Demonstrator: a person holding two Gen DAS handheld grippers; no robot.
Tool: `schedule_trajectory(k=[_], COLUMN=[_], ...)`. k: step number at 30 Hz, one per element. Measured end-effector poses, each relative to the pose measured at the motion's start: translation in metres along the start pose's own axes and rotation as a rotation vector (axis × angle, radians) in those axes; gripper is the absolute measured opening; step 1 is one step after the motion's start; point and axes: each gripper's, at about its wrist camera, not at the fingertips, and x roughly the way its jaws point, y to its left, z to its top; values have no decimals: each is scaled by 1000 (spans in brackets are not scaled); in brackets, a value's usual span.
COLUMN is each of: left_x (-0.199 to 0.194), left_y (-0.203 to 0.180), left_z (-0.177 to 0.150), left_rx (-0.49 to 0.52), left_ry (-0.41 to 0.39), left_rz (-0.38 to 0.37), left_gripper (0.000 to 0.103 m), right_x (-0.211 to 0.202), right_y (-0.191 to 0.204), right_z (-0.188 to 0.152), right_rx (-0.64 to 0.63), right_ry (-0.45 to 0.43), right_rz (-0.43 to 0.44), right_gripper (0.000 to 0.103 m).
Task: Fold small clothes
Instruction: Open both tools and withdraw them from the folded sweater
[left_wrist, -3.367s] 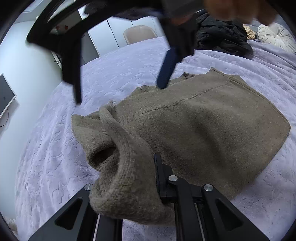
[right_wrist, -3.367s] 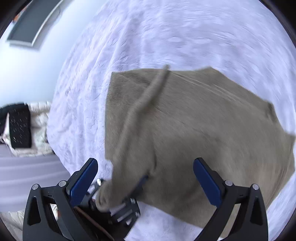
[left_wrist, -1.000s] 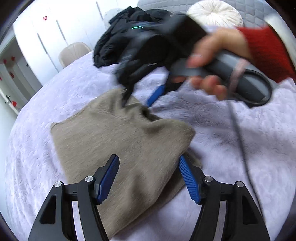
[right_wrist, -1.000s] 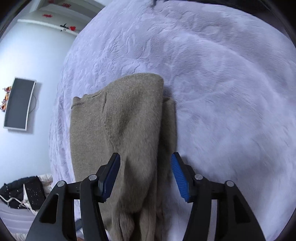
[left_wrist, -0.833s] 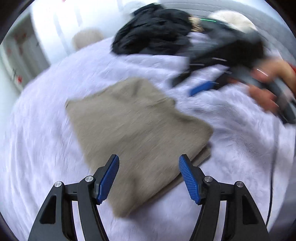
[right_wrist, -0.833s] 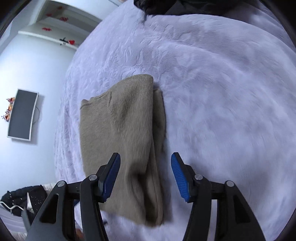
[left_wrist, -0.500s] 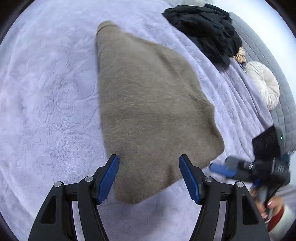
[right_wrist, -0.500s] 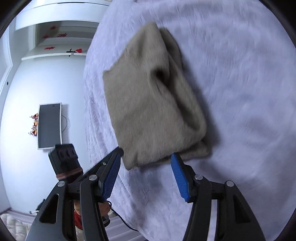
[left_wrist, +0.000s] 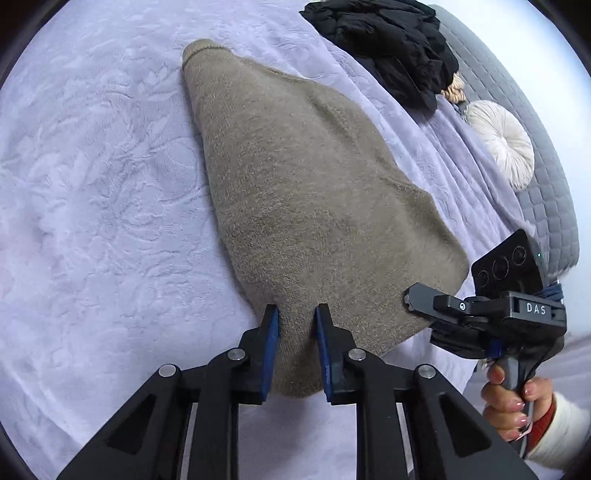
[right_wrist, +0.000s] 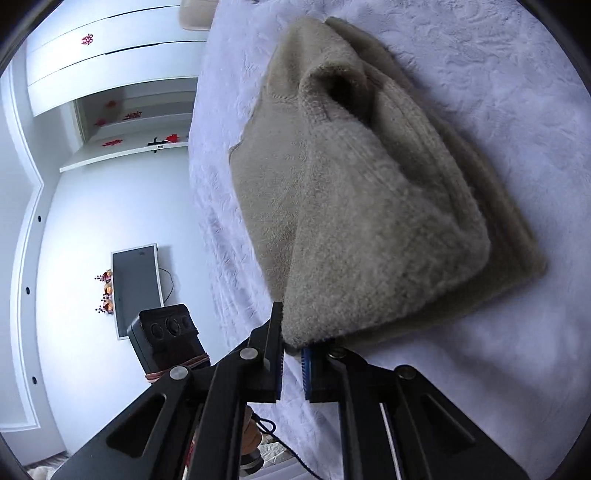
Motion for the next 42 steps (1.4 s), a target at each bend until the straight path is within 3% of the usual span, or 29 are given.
schedule_trajectory(k=[2, 5, 6, 7, 9, 11, 12, 13, 15, 17, 20, 23, 24, 26, 27, 30, 33, 35, 38, 42], left_x=[5, 7, 7, 7, 7, 0, -4, -6, -13, -22, -22, -14, -10, -11, -11, 2, 26, 36, 46, 52], left_y=[3, 10, 12, 13, 15, 16, 17, 16, 16, 15, 12, 1, -5, -10, -13, -18, -20, -19, -17, -8], left_z=[-1, -10, -14, -17, -21, -26, -28, -27, -27, -27, -19, -10, -5, -4, -3, -1, 1, 1, -1, -5], left_rx=[19, 28, 18, 8, -2, -10, -19, -30, -48, -63, -77, -77, -75, -72, -70, -71, -58, -65, -74, -116], left_ry=[14, 2, -3, -1, -6, -23, -31, -39, -56, -81, -83, -71, -71, -80, -83, -58, -17, -9, 6, 31], left_rz=[43, 79, 88, 105, 198, 223, 225, 238, 261, 273, 277, 292, 303, 327, 338, 377, 428, 422, 454, 420], left_gripper=[21, 22, 26, 32, 71, 73, 73, 76, 89, 89, 89, 89, 89, 89, 89, 89, 89, 89, 103, 103], right_x=[10, 27, 30, 31, 30, 24, 20, 13, -4, -25, -38, -25, -19, -3, 2, -4, -19, -26, -15, -19], right_y=[-7, -28, -36, -42, -41, -27, -18, -8, 12, 32, 49, 42, 38, 38, 40, 45, 24, 6, -5, -3], right_z=[-8, -13, -14, -13, -10, -10, -11, -14, -16, -12, 9, 37, 45, 57, 57, 55, 55, 59, 51, 49], right_rx=[11, 9, 6, 10, 11, -64, -112, -168, -258, -321, -367, -346, -339, -334, -347, -398, -349, -314, -327, -340], right_ry=[16, 36, 36, 38, 49, 84, 106, 123, 132, 85, -9, -22, -4, 45, 57, 32, 17, 26, 24, 29], right_rz=[-32, -146, -178, -193, -201, -292, -358, -402, -398, -387, -438, -474, -489, -524, -526, -556, -582, -598, -594, -605], right_gripper=[8, 8, 8, 8, 10, 24, 53, 69, 69, 69, 67, 57, 52, 28, 10, 9, 9, 9, 8, 8])
